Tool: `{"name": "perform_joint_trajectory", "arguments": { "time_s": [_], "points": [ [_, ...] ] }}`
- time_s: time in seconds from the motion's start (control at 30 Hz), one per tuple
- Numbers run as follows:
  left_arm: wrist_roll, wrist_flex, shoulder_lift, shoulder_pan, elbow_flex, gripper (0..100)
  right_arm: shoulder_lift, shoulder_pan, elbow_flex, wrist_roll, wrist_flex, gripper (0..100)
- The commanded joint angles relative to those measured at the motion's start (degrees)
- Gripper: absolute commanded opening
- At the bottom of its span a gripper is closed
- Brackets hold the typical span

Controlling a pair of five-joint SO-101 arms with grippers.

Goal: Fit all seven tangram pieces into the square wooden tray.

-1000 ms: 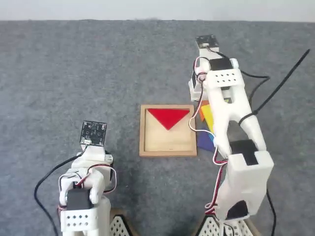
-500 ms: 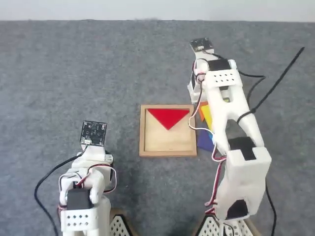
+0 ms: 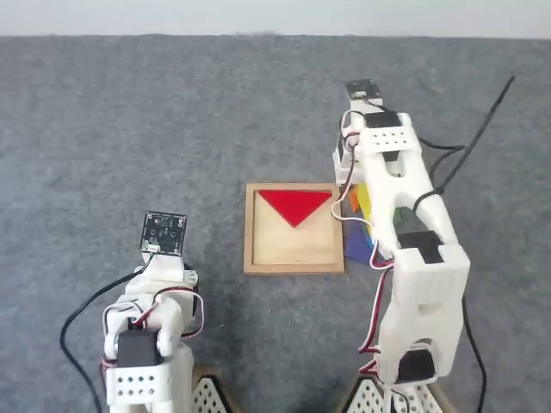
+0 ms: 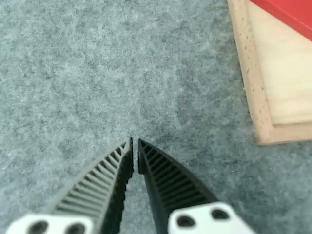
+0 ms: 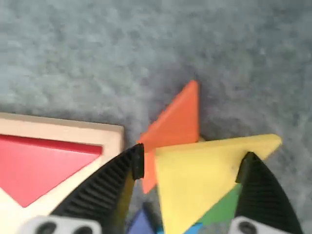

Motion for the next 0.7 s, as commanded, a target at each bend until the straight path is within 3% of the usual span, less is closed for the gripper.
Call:
{"name": "perform_joint_trajectory", "arguments": {
  "time_s": [0.0,0.2,0.4,0.67],
  "points": [
    [-0.1,0.2,-1.0,0.4,-0.6,2,-3.1,0.8,-3.1,0.6,1.1,31.3],
    [-0.1,0.2,-1.0,0.4,-0.6,2,-6.1,0.8,-1.9,-5.0,3.3,36.0],
    [-0.1,0.2,-1.0,0.4,-0.6,2,-5.0,1.3,5.7,-12.3,-6.9,35.9],
    [-0.1,0.2,-1.0,0.4,-0.6,2,-4.4,1.3,6.4,-17.9,-9.7,35.8]
  ]
}}
